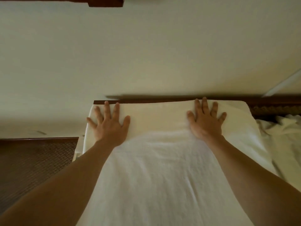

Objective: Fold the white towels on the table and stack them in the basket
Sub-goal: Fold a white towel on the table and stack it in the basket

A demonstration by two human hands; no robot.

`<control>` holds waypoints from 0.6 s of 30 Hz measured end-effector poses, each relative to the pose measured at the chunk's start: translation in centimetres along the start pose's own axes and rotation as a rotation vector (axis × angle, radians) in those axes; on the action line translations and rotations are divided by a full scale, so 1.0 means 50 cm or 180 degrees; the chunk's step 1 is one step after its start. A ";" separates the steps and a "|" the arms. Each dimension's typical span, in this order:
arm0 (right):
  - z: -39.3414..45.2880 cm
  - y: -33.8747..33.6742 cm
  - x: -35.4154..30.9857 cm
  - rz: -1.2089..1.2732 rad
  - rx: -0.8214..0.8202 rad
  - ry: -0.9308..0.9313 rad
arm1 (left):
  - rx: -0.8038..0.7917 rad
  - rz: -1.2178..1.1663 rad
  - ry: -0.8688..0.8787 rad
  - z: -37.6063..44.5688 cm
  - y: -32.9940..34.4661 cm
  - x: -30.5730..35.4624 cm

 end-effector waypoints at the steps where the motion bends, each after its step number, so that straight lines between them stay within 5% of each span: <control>1: 0.010 0.003 -0.013 0.0011 -0.0089 -0.0062 | -0.0035 0.0027 -0.0049 0.007 0.001 -0.010; 5: 0.045 -0.033 0.012 0.0805 0.0045 -0.0064 | -0.0194 -0.0128 -0.0572 0.020 0.002 -0.004; 9: 0.081 -0.115 0.267 0.1204 0.1280 0.1591 | 0.0150 -0.0360 -0.0115 0.009 -0.016 0.155; 13: 0.107 -0.063 0.402 0.2487 0.0480 0.2915 | 0.0024 -0.0360 0.0935 -0.043 0.010 0.377; 15: 0.119 -0.063 0.413 0.2629 0.0250 0.2814 | -0.0165 -0.0271 0.0969 -0.057 0.033 0.452; 18: 0.144 -0.086 0.438 0.2598 0.0693 0.2458 | -0.0214 -0.0192 0.0717 -0.054 0.055 0.499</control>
Point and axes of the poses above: each hand's wrist, its own z-axis towards the middle knuckle, its own y-axis out of the palm, x = y × z, the point moved 8 cm from there along z, towards the middle knuckle, and after that the axes turned 11 degrees about x, right-handed, at the moved point
